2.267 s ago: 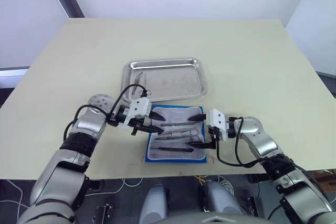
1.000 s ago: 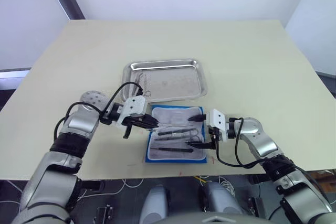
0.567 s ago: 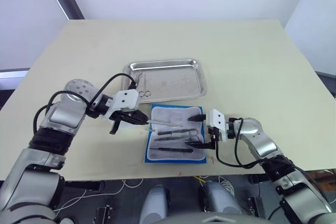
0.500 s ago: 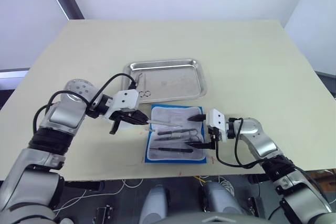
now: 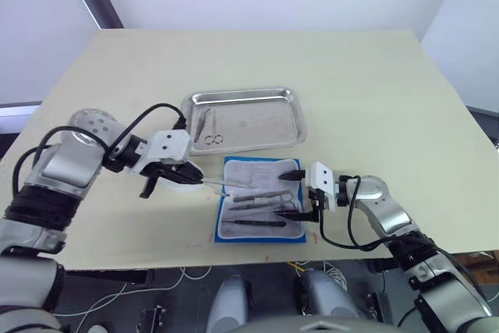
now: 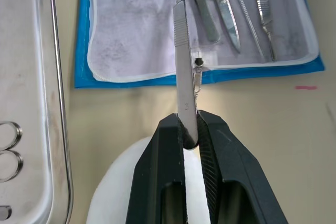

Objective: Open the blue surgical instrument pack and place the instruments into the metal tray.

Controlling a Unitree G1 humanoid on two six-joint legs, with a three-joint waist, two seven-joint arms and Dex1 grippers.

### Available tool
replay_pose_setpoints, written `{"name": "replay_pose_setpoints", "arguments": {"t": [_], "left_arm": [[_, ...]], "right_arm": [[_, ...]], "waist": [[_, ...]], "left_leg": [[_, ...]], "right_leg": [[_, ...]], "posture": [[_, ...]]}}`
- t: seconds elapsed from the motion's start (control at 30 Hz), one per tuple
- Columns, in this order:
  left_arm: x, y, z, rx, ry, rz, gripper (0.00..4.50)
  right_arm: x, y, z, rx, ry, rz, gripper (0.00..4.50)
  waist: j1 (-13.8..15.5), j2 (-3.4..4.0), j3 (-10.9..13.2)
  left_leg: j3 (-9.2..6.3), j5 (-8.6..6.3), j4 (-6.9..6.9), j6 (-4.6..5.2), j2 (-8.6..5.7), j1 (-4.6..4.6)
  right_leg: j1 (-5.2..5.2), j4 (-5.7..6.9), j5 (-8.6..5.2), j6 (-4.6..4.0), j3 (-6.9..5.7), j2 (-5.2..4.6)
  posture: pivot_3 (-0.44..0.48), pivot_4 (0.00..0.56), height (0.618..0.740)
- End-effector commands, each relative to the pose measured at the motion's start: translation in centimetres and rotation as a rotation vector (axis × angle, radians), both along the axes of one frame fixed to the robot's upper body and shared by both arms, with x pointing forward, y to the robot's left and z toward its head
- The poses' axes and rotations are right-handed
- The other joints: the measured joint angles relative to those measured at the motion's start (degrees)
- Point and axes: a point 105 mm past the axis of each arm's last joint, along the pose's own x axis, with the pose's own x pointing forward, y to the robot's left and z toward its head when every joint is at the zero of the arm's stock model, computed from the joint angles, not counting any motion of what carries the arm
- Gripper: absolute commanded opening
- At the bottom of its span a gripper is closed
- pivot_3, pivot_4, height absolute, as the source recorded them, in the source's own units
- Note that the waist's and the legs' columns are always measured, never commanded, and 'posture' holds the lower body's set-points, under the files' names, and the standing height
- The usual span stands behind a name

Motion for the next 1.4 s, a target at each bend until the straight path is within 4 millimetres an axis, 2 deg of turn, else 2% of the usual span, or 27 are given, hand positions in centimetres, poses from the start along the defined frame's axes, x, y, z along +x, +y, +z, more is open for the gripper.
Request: {"name": "replay_pose_setpoints", "arguments": {"t": [0.03,0.2,0.4,0.6,0.73,0.87,1.07,1.2,1.3,1.4], "left_arm": [[-0.7,0.5,1.3,-0.001,-0.001,-0.024,0.05],[-0.7,0.8,2.3,-0.042,-0.013,0.022,0.05],[0.9,-0.6,3.6,-0.195,-0.079,0.169,0.05],[5.0,-3.0,4.6,-0.453,-0.197,0.539,0.05],[7.6,-3.0,5.2,-0.599,-0.283,0.824,0.05],[8.7,-3.2,5.1,-0.689,-0.307,1.015,0.05],[9.6,-3.9,3.9,-0.704,-0.367,1.212,0.05],[9.7,-4.4,1.8,-0.68,-0.376,1.344,0.05],[9.8,-4.6,0.6,-0.672,-0.348,1.453,0.05],[9.8,-5.7,-0.4,-0.69,-0.278,1.515,0.05]], "right_arm": [[-1.7,-1.8,-6.1,-0.18,0.179,-0.059,4.5],[-1.7,-1.8,-6.1,-0.181,0.179,-0.056,4.5],[-1.7,-1.8,-6.1,-0.182,0.179,-0.053,4.5],[-1.7,-1.9,-6.1,-0.184,0.181,-0.054,4.5],[-1.6,-2.2,-6.1,-0.19,0.18,-0.058,4.5],[-1.5,-2.3,-6.1,-0.193,0.179,-0.06,4.5],[-1.6,-2.4,-6.1,-0.194,0.18,-0.059,4.5],[-1.7,-2.2,-6.1,-0.192,0.183,-0.056,4.5],[-1.7,-2.1,-6.1,-0.189,0.183,-0.055,4.5],[-1.7,-2.1,-6.1,-0.185,0.183,-0.056,4.5]], "waist": [[0.0,-0.01,0.0],[0.0,-0.06,0.1],[0.0,-0.09,0.1],[0.0,-0.22,0.0],[0.0,-0.46,-0.1],[0.0,-0.55,-0.2],[0.1,-0.54,-0.2],[0.1,-0.53,-0.2],[0.1,-0.54,-0.2],[0.2,-0.54,-0.2]], "left_leg": [[0.0,0.0,0.0,0.0,0.0,0.0],[0.0,0.0,0.0,0.0,0.0,0.0],[-0.01,0.0,0.0,0.0,0.01,0.0],[-0.06,0.0,0.02,0.0,0.01,0.0],[-0.12,0.0,0.03,0.0,0.0,-0.01],[-0.13,0.0,0.03,-0.01,-0.01,0.0],[-0.16,0.01,0.03,-0.03,-0.05,0.0],[-0.19,0.0,0.02,-0.04,-0.07,0.12],[-0.21,0.0,0.01,-0.04,-0.08,0.18],[-0.22,0.0,0.0,-0.04,-0.09,0.21]], "right_leg": [[0.0,0.0,0.0,0.0,0.0,0.0],[-0.01,0.01,0.0,-0.01,-0.01,0.0],[0.0,0.01,0.0,0.0,-0.02,0.0],[0.02,0.02,0.01,0.03,-0.04,0.01],[0.03,0.04,0.02,0.04,-0.07,0.01],[0.05,0.03,0.05,0.01,-0.07,-0.04],[0.07,0.03,0.18,-0.19,-0.1,-0.09],[0.24,0.0,0.19,-0.2,-0.12,-0.13],[0.32,-0.02,0.19,-0.2,-0.15,-0.15],[0.36,-0.03,0.19,-0.2,-0.15,-0.16]], "posture": [[0.0,0.15,0.74],[0.0,0.15,0.74],[0.0,0.15,0.74],[0.0,0.15,0.74],[0.0,0.15,0.74],[0.0,0.15,0.74],[0.0,0.15,0.74],[0.0,0.15,0.74],[0.0,0.15,0.74],[0.0,0.15,0.74]]}}
